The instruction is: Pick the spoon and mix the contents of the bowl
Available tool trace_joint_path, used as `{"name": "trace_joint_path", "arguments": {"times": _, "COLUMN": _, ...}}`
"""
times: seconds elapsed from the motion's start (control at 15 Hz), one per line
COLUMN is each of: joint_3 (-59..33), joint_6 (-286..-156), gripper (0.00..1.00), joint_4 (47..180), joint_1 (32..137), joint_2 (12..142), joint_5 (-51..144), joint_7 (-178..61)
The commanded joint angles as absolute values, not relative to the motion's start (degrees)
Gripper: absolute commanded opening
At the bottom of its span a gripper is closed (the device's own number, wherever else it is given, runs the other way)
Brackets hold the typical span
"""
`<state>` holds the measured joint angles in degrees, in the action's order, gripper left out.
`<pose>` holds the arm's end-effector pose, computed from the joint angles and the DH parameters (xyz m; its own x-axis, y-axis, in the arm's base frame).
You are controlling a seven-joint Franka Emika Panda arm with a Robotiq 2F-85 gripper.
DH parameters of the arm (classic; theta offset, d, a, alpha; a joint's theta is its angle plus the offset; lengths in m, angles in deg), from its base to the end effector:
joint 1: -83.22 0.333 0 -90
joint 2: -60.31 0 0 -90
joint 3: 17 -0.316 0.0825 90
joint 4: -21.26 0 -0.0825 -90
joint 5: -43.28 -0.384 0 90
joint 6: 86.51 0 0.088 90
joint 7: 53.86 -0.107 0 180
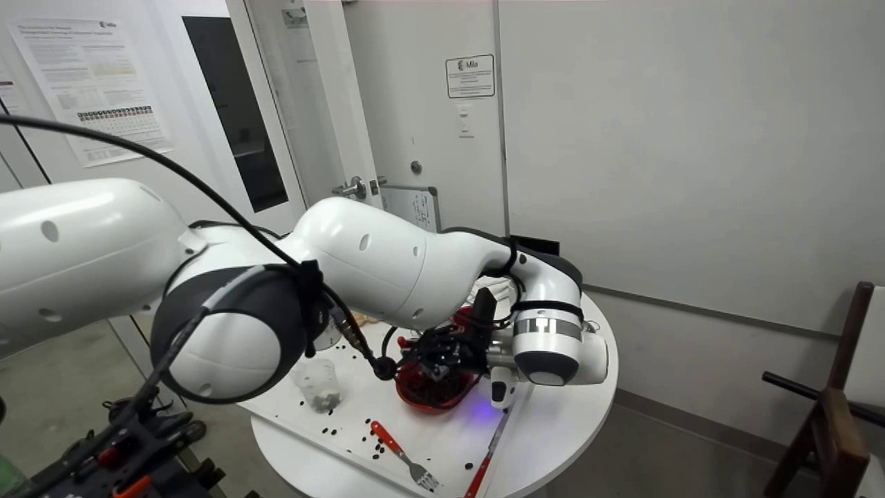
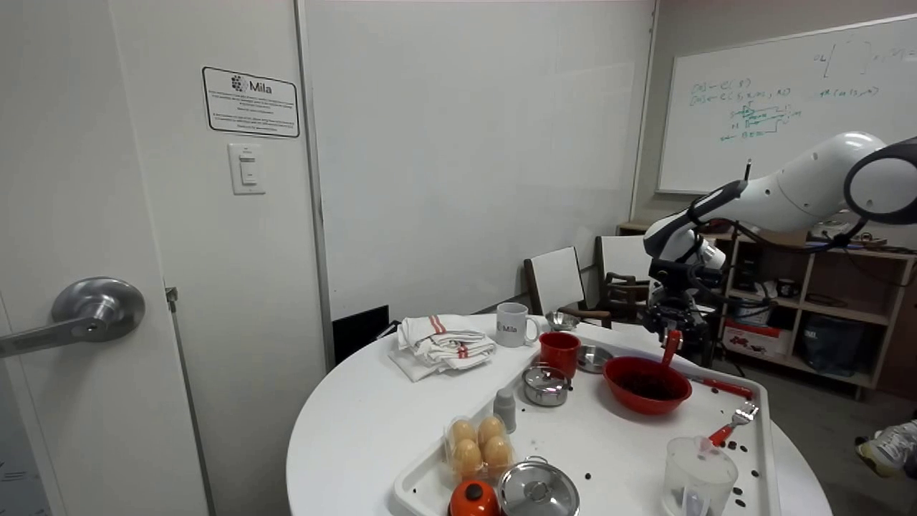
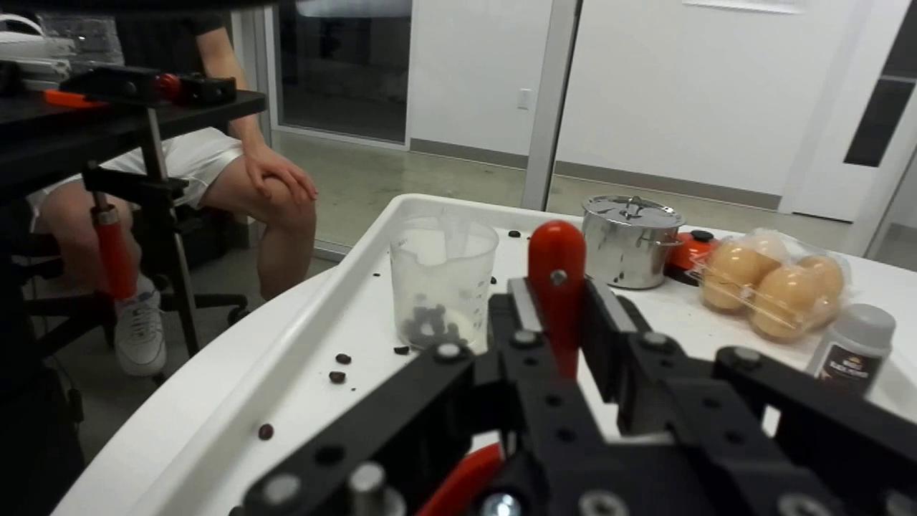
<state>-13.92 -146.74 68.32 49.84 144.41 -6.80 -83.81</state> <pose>0.5694 -0.2746 0.0065 0.0863 -0.1097 -0.9902 -0.9644 -0.2586 -0.0554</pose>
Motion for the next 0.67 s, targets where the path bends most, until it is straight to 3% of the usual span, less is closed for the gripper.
{"name": "trace_joint_path", "arguments": {"times": 0.0, "joint_3": -14.4, "joint_6": -147.6, "gripper": 0.07, "joint_4": 67.0, "joint_1": 49.1, "joint_2": 144.4, "joint_5": -9.3, "joint_7": -85.8}}
{"name": "trace_joint_path", "arguments": {"times": 0.6, "joint_3": -15.8, "joint_6": -147.0, "gripper": 0.07, "joint_4": 64.0, "joint_1": 54.8, "joint_2": 144.2, "joint_5": -8.7, "joint_7": -86.1}}
